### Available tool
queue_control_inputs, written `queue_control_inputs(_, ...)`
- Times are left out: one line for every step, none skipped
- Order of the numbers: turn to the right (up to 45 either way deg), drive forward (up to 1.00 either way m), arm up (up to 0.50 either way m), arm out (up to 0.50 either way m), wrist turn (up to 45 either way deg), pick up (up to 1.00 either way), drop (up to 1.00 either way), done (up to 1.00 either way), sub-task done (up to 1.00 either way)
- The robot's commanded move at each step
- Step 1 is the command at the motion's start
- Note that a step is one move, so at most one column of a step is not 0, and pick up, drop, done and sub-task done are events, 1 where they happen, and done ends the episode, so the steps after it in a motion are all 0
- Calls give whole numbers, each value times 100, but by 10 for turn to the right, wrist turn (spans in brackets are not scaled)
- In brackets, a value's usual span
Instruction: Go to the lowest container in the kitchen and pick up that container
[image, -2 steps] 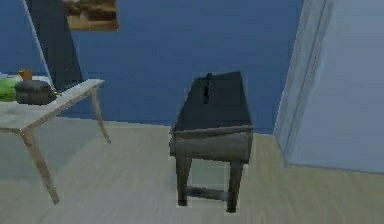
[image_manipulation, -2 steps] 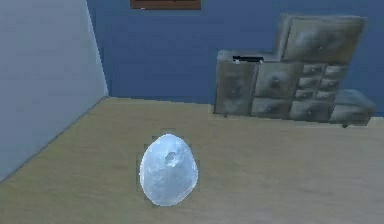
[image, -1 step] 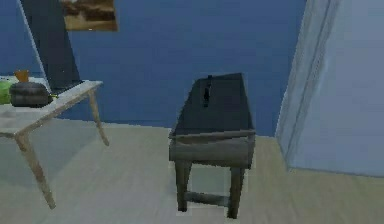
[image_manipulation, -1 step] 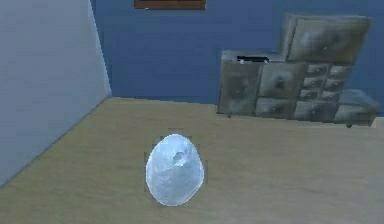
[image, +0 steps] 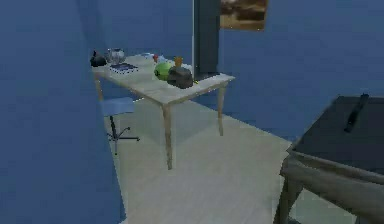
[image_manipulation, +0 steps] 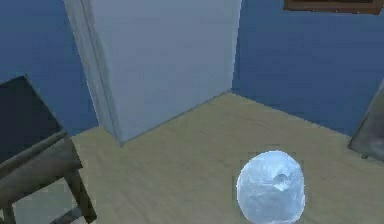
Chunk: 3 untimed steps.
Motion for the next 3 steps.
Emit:
queue_control_inputs(0,100,0,0,0,0,0,0,0)
queue_control_inputs(360,0,0,0,0,0,0,0,0)
queue_control_inputs(0,100,0,0,0,0,0,0,0)
